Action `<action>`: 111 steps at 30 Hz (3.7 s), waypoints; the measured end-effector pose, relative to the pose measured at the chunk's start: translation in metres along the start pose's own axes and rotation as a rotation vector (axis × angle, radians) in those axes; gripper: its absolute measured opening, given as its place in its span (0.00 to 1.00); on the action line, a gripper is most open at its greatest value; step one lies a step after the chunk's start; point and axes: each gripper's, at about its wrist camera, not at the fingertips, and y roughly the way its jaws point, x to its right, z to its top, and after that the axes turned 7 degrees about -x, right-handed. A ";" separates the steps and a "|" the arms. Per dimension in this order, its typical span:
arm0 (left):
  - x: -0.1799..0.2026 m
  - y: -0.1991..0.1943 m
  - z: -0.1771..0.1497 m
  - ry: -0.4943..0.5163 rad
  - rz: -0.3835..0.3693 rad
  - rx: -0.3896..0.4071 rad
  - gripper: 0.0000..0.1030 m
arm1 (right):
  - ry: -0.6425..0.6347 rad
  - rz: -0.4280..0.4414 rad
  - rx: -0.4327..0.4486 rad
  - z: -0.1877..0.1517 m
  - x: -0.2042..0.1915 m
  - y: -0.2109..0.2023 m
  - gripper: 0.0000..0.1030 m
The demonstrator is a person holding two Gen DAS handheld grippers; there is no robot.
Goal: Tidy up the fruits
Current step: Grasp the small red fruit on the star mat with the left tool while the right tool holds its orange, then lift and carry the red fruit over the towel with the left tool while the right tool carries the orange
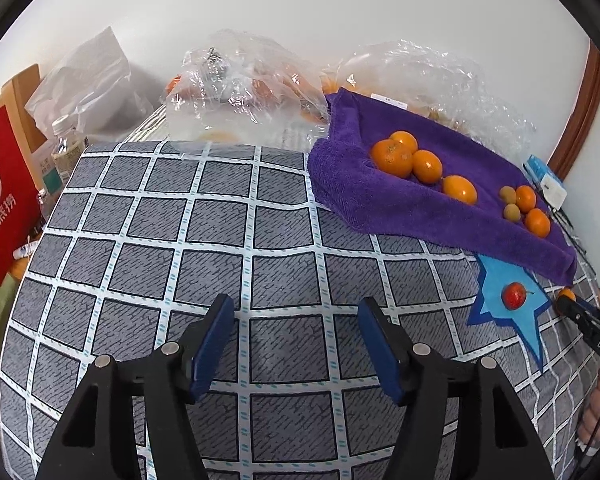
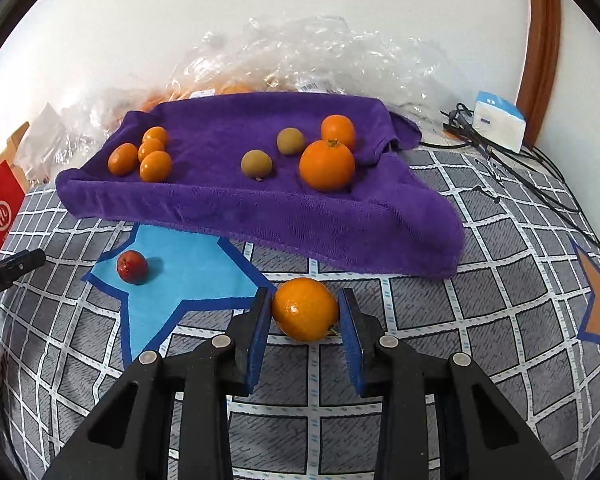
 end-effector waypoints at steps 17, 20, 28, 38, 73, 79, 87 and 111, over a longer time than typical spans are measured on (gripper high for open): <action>0.097 -0.024 -0.002 0.171 -0.167 0.005 0.58 | -0.022 0.025 -0.014 -0.004 0.014 0.001 0.33; 0.120 -0.013 -0.001 0.198 -0.204 -0.028 0.57 | 0.010 0.050 -0.002 -0.004 0.020 0.001 0.33; 0.160 0.011 0.001 0.232 -0.218 -0.054 0.42 | 0.051 0.067 -0.007 -0.004 0.027 0.003 0.33; 0.141 0.009 0.002 0.171 -0.144 -0.017 0.22 | 0.064 0.088 -0.002 -0.005 0.029 0.002 0.33; 0.065 0.003 -0.010 0.002 -0.147 0.039 0.22 | 0.015 0.037 -0.018 -0.006 0.021 0.004 0.33; 0.063 -0.005 -0.011 -0.010 -0.167 0.082 0.22 | 0.002 0.035 -0.012 -0.006 0.017 0.002 0.33; 0.070 -0.019 -0.015 0.021 -0.211 0.139 0.22 | -0.025 0.012 -0.006 -0.007 0.012 0.001 0.32; 0.083 -0.067 0.021 0.026 -0.172 0.219 0.22 | -0.001 0.071 0.064 0.012 0.017 -0.027 0.33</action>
